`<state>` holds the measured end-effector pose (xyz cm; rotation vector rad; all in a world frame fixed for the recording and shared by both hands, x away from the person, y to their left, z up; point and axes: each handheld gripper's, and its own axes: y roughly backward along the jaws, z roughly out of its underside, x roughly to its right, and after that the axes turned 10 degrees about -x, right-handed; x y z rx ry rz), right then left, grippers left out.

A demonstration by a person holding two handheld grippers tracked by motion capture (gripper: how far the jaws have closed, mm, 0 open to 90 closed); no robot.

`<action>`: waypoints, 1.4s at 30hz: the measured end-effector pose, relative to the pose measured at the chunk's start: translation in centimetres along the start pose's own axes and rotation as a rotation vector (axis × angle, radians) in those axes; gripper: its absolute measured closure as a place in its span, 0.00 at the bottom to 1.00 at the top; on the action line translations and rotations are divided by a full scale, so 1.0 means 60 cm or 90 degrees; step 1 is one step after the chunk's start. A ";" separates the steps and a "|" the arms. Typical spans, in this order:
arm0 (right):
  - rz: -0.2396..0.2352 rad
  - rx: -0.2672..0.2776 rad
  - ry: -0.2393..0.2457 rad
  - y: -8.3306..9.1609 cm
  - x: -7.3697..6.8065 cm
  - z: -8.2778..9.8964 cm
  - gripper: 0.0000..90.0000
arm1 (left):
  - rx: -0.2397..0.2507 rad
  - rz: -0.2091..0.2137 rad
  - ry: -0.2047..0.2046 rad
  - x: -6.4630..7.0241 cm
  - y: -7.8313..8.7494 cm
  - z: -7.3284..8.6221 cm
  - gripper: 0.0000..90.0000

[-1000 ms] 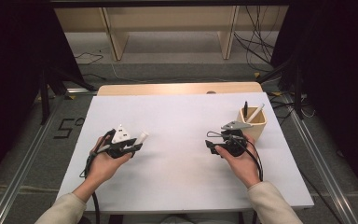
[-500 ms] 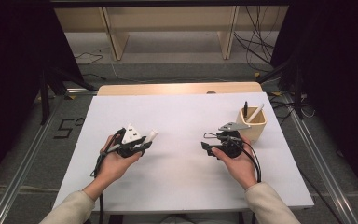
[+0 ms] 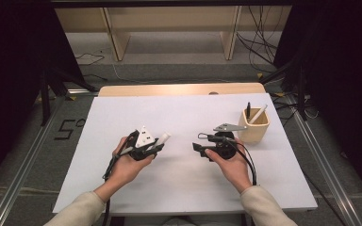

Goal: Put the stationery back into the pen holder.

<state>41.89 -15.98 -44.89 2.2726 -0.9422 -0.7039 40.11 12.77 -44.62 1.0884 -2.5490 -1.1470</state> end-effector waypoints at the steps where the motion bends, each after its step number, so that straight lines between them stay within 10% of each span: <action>1: -0.008 0.001 -0.001 -0.004 -0.003 -0.002 0.27 | 0.001 0.003 -0.001 0.003 -0.003 -0.002 0.78; 42: -0.120 0.003 -0.026 -0.042 -0.033 -0.032 0.55 | 0.028 0.033 -0.037 0.062 -0.043 -0.038 0.78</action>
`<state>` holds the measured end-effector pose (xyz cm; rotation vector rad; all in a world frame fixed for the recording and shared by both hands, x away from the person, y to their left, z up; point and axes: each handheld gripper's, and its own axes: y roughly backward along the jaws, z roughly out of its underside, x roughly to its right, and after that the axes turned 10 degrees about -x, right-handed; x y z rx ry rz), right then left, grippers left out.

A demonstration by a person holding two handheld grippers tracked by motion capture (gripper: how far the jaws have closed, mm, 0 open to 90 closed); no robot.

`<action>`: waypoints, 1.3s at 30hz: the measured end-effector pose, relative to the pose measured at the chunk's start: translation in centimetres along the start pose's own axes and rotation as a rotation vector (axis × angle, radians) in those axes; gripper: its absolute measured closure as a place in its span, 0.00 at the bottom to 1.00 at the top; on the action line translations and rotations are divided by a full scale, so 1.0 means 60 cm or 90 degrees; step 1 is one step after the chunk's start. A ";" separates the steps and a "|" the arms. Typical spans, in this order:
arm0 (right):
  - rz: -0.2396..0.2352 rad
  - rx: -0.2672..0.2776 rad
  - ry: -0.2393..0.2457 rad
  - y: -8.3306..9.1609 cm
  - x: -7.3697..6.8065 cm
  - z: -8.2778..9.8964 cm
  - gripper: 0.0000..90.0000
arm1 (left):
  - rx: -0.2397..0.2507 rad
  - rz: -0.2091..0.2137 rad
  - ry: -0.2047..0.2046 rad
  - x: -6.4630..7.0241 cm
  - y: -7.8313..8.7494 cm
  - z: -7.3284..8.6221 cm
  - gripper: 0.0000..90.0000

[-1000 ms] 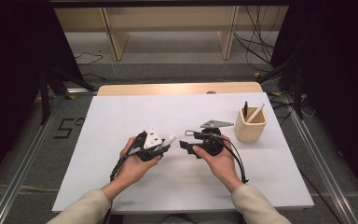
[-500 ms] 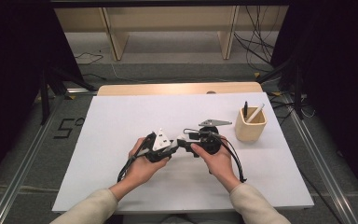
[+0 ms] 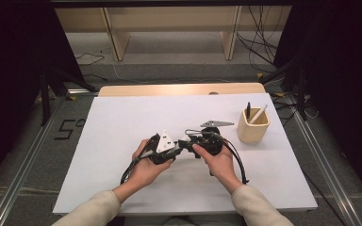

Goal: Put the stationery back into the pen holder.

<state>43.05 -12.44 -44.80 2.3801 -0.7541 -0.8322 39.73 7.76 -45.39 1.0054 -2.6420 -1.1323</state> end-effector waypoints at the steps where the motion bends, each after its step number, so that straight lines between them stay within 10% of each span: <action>1: -0.002 0.001 -0.001 0.000 0.000 0.000 0.56 | 0.000 0.000 0.000 0.000 0.000 0.000 0.78; 28: -0.013 0.015 0.019 0.011 -0.005 -0.002 0.72 | 0.012 -0.007 -0.026 0.002 -0.004 0.000 0.77; 39: 0.059 0.039 0.042 0.039 0.002 -0.010 0.72 | 0.010 -0.022 -0.022 -0.019 0.015 0.016 0.58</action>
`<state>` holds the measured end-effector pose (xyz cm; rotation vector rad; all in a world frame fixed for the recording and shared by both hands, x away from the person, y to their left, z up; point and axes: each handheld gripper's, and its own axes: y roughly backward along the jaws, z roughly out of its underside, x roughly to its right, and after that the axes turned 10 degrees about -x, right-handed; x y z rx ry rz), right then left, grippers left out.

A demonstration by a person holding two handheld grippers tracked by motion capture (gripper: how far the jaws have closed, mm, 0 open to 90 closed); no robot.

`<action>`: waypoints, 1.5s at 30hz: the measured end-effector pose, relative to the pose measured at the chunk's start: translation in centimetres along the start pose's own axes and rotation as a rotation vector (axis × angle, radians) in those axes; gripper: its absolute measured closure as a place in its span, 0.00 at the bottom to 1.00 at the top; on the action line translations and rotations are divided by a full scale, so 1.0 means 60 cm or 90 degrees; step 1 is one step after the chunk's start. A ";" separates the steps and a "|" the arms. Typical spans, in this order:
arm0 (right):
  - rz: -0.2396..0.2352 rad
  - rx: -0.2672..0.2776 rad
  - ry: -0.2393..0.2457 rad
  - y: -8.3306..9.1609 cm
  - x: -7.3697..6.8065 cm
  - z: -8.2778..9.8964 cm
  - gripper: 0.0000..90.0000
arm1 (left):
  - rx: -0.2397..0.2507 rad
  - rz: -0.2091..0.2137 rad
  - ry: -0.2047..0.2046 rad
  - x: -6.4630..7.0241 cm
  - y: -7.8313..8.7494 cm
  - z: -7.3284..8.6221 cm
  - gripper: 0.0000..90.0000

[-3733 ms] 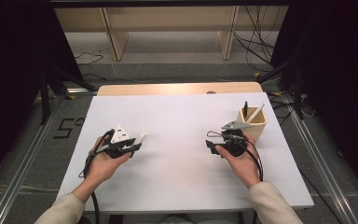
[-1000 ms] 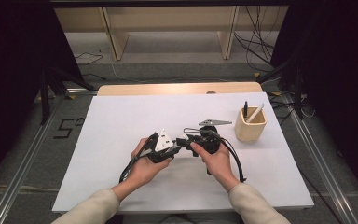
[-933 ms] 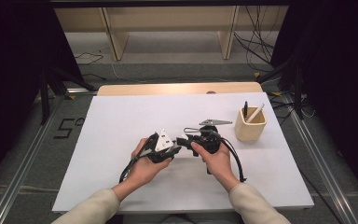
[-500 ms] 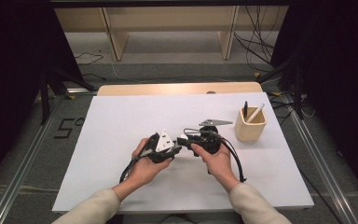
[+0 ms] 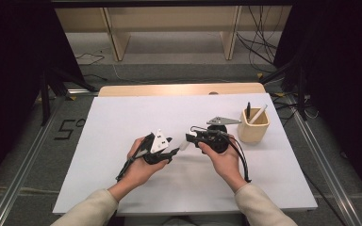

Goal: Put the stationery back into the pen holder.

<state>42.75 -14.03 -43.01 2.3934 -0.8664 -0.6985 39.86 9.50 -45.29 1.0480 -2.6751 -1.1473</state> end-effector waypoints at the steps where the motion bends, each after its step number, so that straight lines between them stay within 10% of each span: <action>1: 0.006 0.001 0.002 0.002 0.001 0.000 0.73 | 0.001 0.001 0.000 0.000 0.001 0.001 0.57; 28: 0.132 0.035 0.014 0.073 0.044 -0.005 0.72 | -0.037 -0.018 0.083 -0.059 0.048 0.074 0.30; 45: 0.193 0.064 0.001 0.128 0.075 -0.009 0.72 | -0.048 -0.036 0.115 -0.074 0.069 0.110 0.30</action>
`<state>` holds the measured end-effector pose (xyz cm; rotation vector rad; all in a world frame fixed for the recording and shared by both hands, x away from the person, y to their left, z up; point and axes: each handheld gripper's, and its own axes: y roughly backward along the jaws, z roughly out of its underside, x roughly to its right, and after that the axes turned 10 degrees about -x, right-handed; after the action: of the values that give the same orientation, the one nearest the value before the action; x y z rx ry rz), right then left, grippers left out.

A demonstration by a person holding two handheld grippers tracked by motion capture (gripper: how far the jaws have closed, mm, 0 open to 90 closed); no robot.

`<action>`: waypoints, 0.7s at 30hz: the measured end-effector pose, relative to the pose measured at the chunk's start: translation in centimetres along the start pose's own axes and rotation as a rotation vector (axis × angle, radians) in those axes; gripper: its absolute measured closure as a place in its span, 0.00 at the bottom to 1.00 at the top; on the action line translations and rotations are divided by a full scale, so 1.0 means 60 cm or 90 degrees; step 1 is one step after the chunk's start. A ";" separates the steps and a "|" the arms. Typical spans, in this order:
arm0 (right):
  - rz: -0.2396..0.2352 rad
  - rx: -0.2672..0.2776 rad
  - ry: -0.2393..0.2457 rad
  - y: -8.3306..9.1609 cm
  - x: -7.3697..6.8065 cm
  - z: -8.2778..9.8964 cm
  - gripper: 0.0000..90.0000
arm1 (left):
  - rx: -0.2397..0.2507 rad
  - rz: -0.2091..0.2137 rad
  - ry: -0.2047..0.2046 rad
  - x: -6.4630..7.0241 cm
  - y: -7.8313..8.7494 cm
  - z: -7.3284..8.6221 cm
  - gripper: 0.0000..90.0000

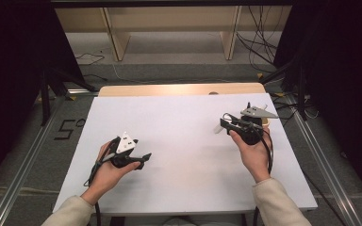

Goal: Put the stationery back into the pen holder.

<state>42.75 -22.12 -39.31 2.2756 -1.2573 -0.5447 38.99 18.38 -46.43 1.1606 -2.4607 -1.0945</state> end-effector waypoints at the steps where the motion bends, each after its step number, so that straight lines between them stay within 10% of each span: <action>1: 0.007 0.002 0.001 0.002 0.003 -0.001 0.72 | 0.000 0.000 0.001 -0.001 0.000 0.001 0.30; 21: 0.041 0.037 -0.040 0.039 0.048 -0.012 0.72 | -0.011 -0.003 0.006 -0.008 0.000 0.009 0.30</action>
<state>43.01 -25.50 -37.68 2.2722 -1.3884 -0.5682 39.06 19.01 -46.74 1.1651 -2.4380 -1.1070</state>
